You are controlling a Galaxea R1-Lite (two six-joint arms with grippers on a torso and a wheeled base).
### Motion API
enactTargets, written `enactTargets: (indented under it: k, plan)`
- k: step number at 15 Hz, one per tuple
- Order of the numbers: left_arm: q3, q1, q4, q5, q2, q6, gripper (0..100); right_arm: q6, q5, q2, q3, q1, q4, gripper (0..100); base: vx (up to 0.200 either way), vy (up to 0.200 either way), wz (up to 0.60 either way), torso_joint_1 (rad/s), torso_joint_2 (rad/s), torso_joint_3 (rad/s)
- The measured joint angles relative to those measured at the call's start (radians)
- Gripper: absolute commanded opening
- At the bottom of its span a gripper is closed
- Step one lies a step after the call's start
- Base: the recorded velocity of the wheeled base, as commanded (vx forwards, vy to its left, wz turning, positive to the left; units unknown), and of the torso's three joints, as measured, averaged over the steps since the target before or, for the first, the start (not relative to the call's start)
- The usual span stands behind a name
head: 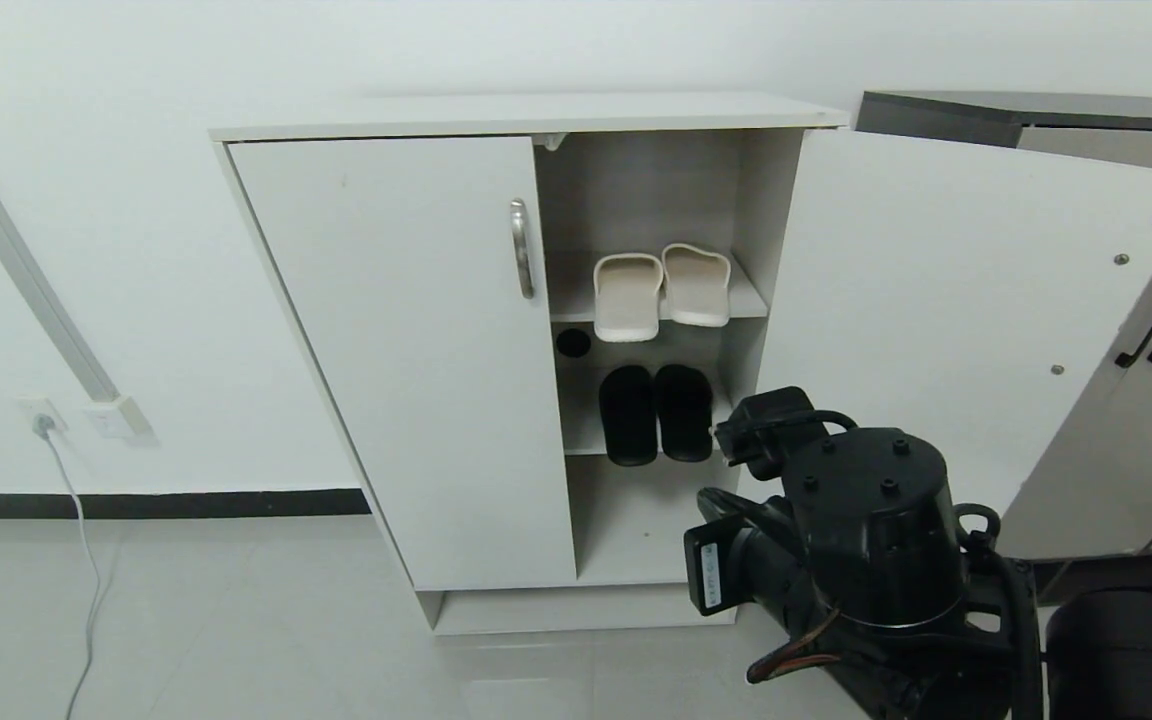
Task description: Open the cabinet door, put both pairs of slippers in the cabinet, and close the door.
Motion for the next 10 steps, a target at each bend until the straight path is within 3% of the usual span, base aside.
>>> enactTargets:
  k: [10]
  plan:
    - [0.0, 0.0, 0.0, 0.0, 0.0, 0.0, 0, -0.001, -0.001, 0.012, 0.01, 0.0, 0.002, 0, 0.0, 0.0, 0.0, 0.0, 0.0, 0.0]
